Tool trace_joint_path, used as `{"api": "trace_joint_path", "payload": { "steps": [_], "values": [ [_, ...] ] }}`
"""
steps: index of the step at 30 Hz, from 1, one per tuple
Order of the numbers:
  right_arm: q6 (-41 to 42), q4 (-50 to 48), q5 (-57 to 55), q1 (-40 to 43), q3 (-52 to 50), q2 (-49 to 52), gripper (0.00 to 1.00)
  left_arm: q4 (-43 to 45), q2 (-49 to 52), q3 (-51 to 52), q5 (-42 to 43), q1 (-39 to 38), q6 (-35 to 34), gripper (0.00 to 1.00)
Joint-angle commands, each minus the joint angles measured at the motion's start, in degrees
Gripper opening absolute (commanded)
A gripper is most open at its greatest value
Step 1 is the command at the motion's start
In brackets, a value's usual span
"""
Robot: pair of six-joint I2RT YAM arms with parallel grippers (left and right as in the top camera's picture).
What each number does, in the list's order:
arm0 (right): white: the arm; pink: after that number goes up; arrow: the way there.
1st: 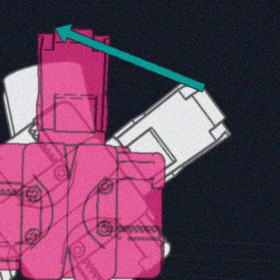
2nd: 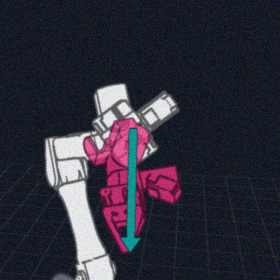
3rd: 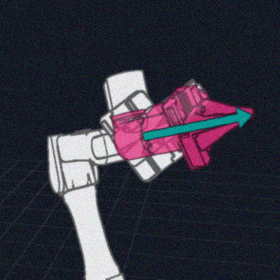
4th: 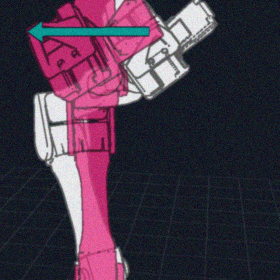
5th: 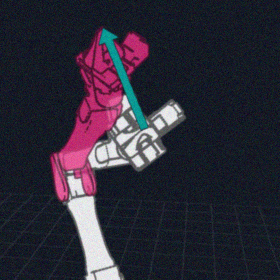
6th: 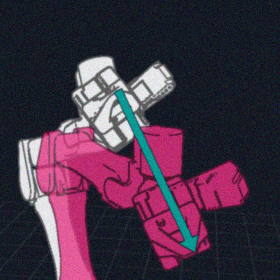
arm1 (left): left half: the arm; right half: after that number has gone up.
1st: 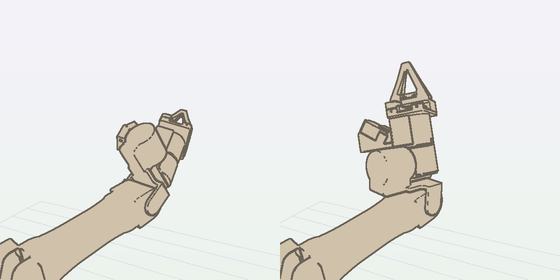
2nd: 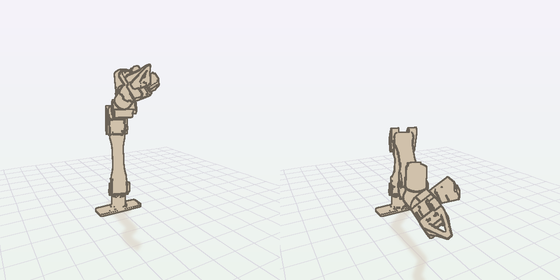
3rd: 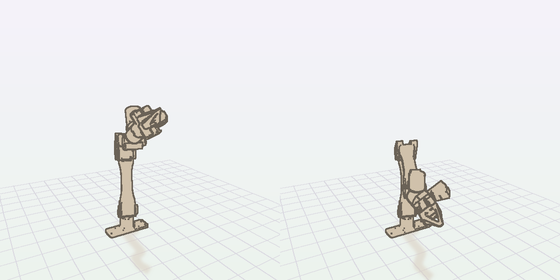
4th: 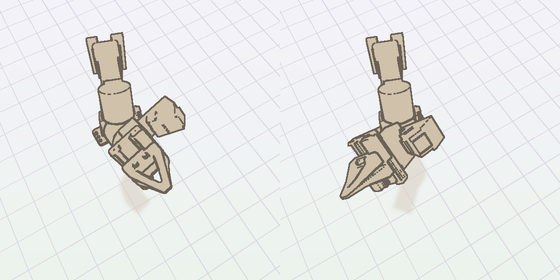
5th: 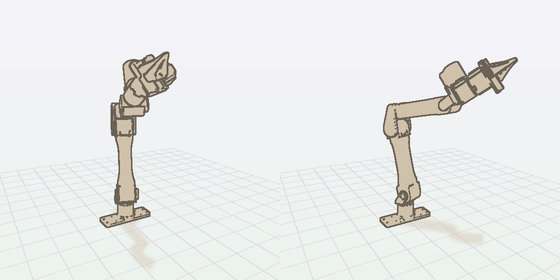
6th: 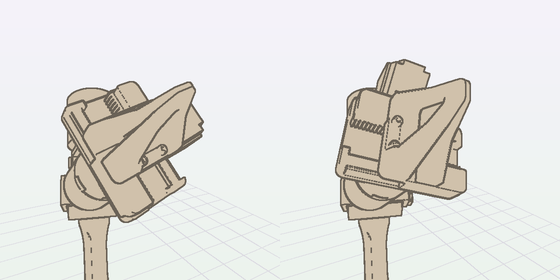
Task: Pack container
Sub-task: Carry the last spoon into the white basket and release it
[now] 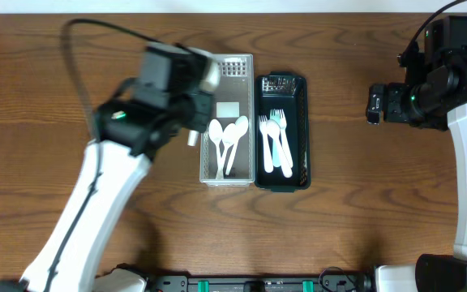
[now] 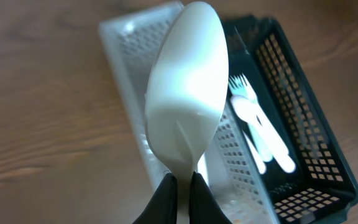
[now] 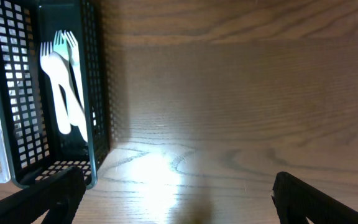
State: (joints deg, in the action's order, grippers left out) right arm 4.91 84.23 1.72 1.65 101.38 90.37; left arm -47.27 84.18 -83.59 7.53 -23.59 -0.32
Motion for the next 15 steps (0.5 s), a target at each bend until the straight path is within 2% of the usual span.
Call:
{"api": "trace_joint_path", "payload": {
  "steps": [1,7,15],
  "values": [
    [-0.92,0.04,-0.17,0.42,-0.15,0.20,0.99,0.55,6.54,-0.22,-1.55,-2.14,-4.17,0.06],
    [-0.92,0.24,-0.17,0.42,-0.15,0.20,0.99,2.73,18.40,-0.22,-1.49,-2.60,-6.03,0.06],
    [-0.92,0.46,-0.17,0.44,-0.15,0.20,0.99,3.17,25.24,-0.22,-1.51,-2.60,-5.99,0.06]
  ]
}}
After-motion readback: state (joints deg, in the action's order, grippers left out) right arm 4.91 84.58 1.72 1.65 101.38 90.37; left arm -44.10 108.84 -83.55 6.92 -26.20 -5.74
